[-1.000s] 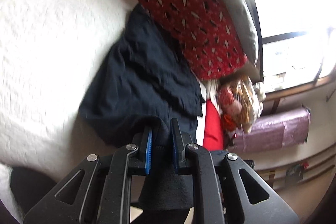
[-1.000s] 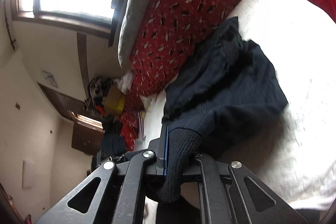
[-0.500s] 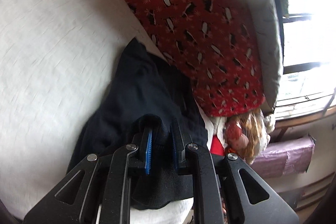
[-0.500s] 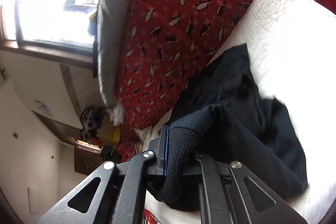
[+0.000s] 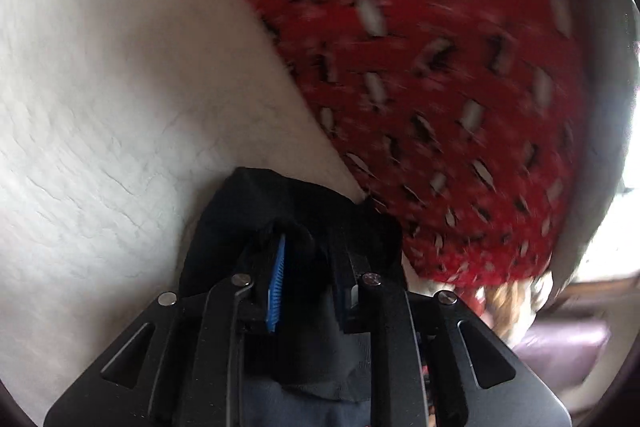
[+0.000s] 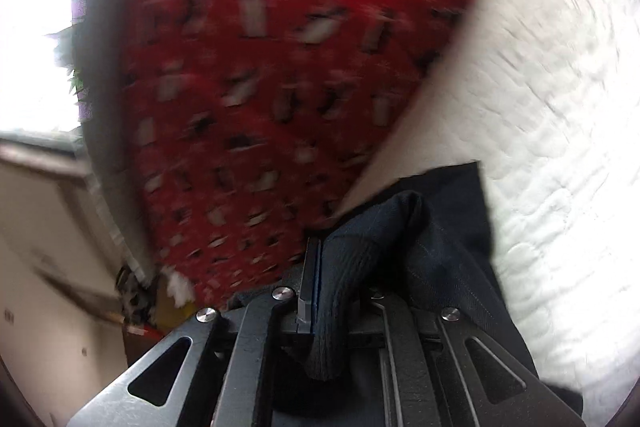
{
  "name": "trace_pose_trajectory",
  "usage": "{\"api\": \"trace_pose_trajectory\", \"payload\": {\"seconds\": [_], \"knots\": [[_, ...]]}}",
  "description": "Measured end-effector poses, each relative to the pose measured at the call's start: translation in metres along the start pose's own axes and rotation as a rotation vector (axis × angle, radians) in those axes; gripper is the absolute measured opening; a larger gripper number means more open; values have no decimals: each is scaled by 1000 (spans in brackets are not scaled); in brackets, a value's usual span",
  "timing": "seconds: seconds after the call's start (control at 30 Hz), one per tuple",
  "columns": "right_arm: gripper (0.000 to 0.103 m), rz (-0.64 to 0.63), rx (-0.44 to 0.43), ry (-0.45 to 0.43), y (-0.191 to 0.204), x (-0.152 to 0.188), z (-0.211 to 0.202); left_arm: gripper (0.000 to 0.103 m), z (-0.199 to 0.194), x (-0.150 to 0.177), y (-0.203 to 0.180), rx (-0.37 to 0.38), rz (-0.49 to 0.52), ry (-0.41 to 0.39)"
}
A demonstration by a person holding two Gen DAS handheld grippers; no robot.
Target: Fold large clothes
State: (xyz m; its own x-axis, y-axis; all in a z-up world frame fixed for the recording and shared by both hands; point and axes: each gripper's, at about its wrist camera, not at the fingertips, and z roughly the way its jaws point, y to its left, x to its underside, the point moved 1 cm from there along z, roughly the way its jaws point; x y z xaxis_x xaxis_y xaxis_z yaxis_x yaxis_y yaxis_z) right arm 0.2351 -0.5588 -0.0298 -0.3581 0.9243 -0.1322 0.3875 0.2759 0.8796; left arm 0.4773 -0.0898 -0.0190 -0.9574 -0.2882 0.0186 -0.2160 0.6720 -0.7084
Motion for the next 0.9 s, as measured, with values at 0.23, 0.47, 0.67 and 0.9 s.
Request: {"api": "trace_pose_trajectory", "payload": {"seconds": [0.23, 0.47, 0.67, 0.9], "knots": [[21, 42, -17, 0, -13, -5, -4, 16, -14, -13, 13, 180, -97, 59], [43, -28, -71, -134, -2, -6, -56, 44, -59, 3, -12, 153, 113, -10], [54, -324, 222, -43, 32, 17, -35, 45, -36, 63, -31, -133, 490, 48], [61, -317, 390, -52, 14, 13, -15, 52, -17, 51, -21, -228, 467, 51]]}}
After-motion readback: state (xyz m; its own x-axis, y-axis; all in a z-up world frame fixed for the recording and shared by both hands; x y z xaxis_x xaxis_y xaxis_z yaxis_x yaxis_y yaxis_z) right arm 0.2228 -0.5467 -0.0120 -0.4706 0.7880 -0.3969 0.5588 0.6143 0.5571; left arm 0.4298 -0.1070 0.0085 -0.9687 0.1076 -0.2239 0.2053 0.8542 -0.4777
